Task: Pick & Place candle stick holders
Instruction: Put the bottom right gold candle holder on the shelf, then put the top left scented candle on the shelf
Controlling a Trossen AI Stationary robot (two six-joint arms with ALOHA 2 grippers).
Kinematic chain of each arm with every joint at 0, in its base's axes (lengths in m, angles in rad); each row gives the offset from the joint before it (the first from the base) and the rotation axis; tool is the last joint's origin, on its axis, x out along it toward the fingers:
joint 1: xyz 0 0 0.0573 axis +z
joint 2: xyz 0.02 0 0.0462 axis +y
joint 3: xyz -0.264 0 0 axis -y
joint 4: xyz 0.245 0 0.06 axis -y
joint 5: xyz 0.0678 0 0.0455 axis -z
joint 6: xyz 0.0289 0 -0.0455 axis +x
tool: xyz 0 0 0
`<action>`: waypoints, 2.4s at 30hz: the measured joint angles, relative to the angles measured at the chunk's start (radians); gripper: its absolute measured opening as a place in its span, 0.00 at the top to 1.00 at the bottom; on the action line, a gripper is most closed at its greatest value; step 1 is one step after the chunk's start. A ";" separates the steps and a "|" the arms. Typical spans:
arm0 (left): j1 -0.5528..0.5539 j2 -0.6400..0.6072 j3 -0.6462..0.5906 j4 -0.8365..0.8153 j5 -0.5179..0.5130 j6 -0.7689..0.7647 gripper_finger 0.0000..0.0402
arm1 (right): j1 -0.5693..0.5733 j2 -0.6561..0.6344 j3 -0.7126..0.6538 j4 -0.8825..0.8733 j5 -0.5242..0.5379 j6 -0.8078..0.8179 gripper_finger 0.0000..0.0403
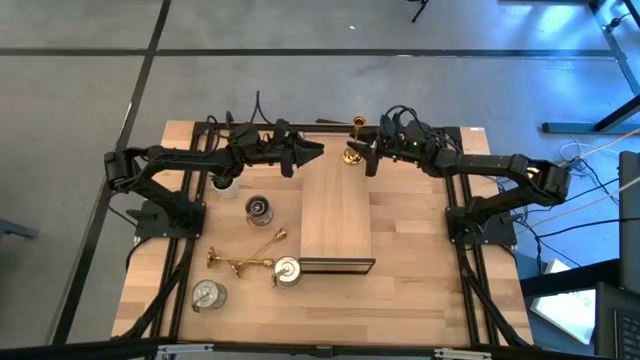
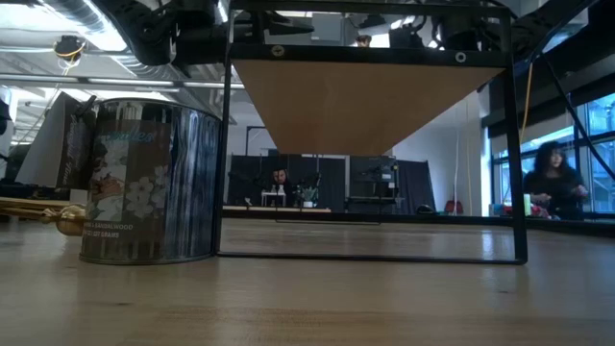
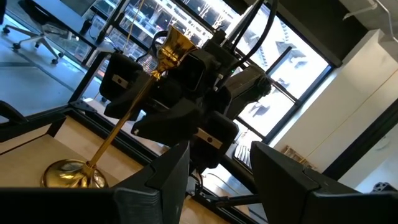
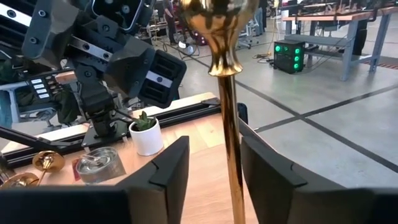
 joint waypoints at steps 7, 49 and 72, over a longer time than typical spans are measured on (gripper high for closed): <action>0.000 0.000 0.000 0.000 0.001 0.000 0.59 | 0.000 -0.032 0.000 -0.037 0.048 0.017 0.57; -0.164 0.000 0.000 0.069 0.065 -0.098 0.59 | 0.170 -0.579 0.000 -0.545 -0.200 0.635 0.55; -0.423 -0.036 0.098 0.708 0.087 -0.345 0.59 | 0.497 -0.534 0.000 -0.184 0.180 0.698 0.55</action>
